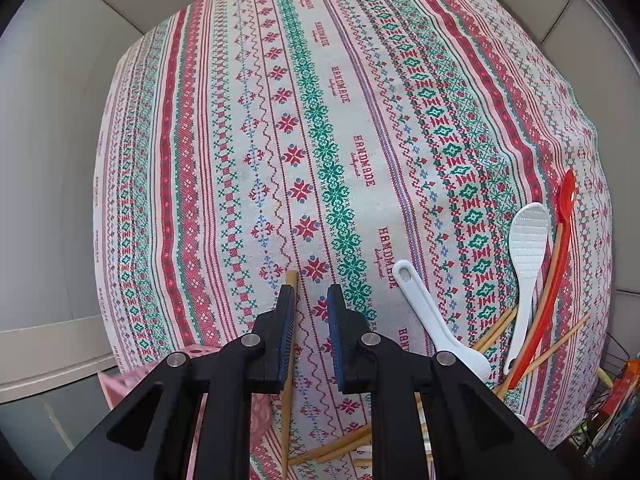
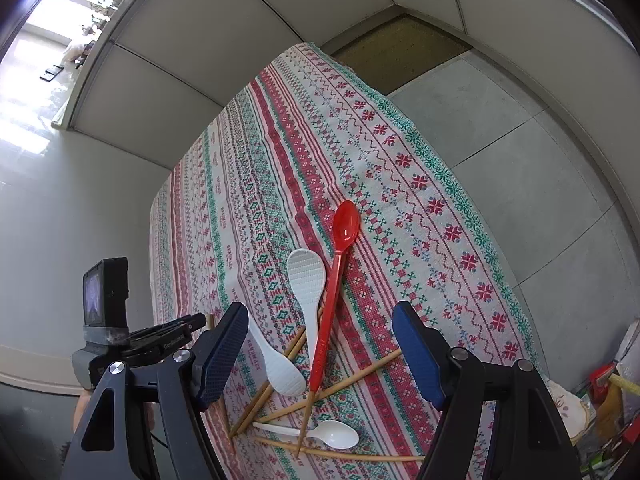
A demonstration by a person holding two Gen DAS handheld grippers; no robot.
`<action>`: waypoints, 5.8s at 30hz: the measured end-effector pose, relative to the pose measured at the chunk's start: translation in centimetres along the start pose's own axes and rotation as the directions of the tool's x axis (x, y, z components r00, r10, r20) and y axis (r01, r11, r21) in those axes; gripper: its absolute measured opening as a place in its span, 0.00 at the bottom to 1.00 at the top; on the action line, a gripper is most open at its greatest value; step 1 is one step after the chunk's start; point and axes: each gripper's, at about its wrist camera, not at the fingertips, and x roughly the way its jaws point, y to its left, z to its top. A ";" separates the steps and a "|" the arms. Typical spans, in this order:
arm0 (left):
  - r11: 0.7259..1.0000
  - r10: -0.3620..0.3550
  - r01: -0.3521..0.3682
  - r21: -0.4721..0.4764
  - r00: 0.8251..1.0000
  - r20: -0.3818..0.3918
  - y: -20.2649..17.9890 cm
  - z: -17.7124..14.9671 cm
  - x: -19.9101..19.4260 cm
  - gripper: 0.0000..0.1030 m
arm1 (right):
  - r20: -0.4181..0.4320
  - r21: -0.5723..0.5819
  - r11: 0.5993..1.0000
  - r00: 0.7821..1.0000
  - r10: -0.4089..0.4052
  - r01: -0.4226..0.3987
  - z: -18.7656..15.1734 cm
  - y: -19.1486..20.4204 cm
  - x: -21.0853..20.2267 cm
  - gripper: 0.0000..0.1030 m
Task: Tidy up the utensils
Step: 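Reach the left gripper down and grasp a wooden chopstick, then lift the chopstick with the left gripper and lower it into the pink holder, then open the left gripper and withdraw it from the holder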
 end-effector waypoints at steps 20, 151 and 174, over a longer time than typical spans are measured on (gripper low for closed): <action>0.997 0.002 -0.014 -0.073 0.986 -0.164 2.4 3.8 5.3 0.06 | -0.009 0.005 1.000 1.000 0.011 -0.011 -0.1 -0.7 -0.1 0.74; 0.944 -0.204 0.326 -0.055 0.706 0.678 12.9 -17.2 -15.1 0.78 | 0.208 -0.509 0.861 0.971 0.115 0.007 -10.9 17.3 -4.0 0.56; 0.907 -0.416 0.378 0.183 0.872 0.259 0.6 -22.0 -7.9 0.83 | -0.024 -0.356 0.903 0.964 -0.265 0.239 -13.1 0.5 -3.6 0.64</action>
